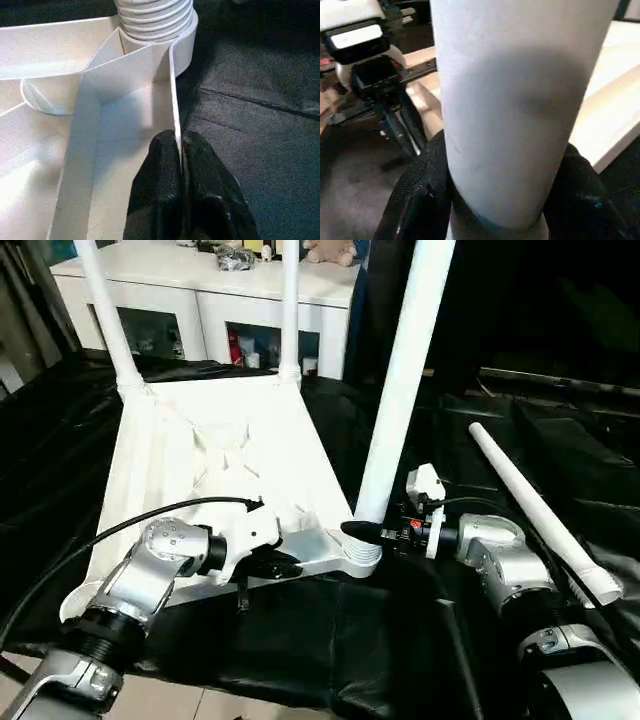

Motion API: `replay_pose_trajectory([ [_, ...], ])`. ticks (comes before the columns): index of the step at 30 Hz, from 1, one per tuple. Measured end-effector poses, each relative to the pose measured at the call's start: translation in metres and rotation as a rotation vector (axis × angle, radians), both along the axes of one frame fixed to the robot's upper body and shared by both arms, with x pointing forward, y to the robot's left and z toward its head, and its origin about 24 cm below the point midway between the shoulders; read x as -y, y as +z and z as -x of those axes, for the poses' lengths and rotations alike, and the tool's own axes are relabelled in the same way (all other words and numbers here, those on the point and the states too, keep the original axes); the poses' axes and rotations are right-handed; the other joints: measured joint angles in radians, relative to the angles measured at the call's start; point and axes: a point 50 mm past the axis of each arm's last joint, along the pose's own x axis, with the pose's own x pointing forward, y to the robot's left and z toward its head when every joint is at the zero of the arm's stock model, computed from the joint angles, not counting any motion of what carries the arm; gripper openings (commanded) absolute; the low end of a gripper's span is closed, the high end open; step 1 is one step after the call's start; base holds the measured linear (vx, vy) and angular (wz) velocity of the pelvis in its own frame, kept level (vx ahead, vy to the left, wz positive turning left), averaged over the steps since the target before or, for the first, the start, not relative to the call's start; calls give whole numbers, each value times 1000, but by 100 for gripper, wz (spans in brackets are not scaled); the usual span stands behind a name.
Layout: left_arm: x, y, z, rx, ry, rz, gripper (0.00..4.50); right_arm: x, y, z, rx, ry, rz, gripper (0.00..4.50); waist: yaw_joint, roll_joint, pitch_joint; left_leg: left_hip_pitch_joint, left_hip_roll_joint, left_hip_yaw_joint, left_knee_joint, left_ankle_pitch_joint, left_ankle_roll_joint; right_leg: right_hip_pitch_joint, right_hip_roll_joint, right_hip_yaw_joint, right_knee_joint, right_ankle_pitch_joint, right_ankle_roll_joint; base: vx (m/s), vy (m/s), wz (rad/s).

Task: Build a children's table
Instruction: Move table base

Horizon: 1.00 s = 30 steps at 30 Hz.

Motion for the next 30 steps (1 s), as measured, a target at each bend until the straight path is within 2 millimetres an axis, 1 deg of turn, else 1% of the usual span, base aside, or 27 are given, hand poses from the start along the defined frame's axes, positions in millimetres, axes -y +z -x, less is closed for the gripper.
replay_pose_trajectory([
  [2,-1,0,-1,7,13,-7,0,0,-1,0,-6,-36,-22,191,-1,1,1,0,0,-1,0,0,0,0,0,-1,-1,0,0,0,0,0],
  [4,-1,0,-2,15,25,-10,0,1,-3,-1,-19,-72,-44,191,-2,4,3,0,0,-2,0,0,0,0,0,-3,-7,0,1,-62,12,-5],
  [6,1,-1,-2,17,26,-7,0,4,-6,1,-38,-113,-80,191,-3,6,5,-1,-1,-4,-6,0,0,2,0,-6,-21,-1,1,0,0,0],
  [8,4,-1,-2,20,25,-2,0,10,-10,7,-44,-155,-111,191,-2,7,6,-2,-1,-4,-6,0,0,5,0,-6,-28,0,1,0,0,0],
  [11,6,-1,-2,24,22,4,0,13,-10,11,-27,-171,-120,191,-2,10,7,-2,-4,-3,-7,0,1,7,-1,-3,-34,0,1,0,0,0],
  [16,8,-2,-2,27,14,5,0,14,-7,19,35,-161,-87,191,1,10,7,-3,-6,-2,-7,0,1,7,-1,0,-35,0,1,0,0,0],
  [22,6,-1,-2,36,4,-1,0,9,-1,18,73,-119,-28,191,0,10,7,-2,-5,-2,-10,0,1,6,-1,-1,-34,0,1,0,0,0],
  [26,5,-1,-2,38,6,-7,0,1,2,10,68,-68,40,191,-7,9,7,0,-5,-2,-10,0,1,6,-1,-1,-33,0,1,0,0,0],
  [28,4,-1,-3,40,8,-12,0,-1,1,8,57,-63,50,191,-11,7,5,0,-5,-2,-10,0,1,6,-1,-2,-33,0,1,0,0,0],
  [30,3,-1,-3,42,14,-16,0,-3,1,6,48,-58,59,191,-16,7,5,1,-5,-3,-10,0,1,6,-1,-3,-34,-1,1,0,0,0],
])
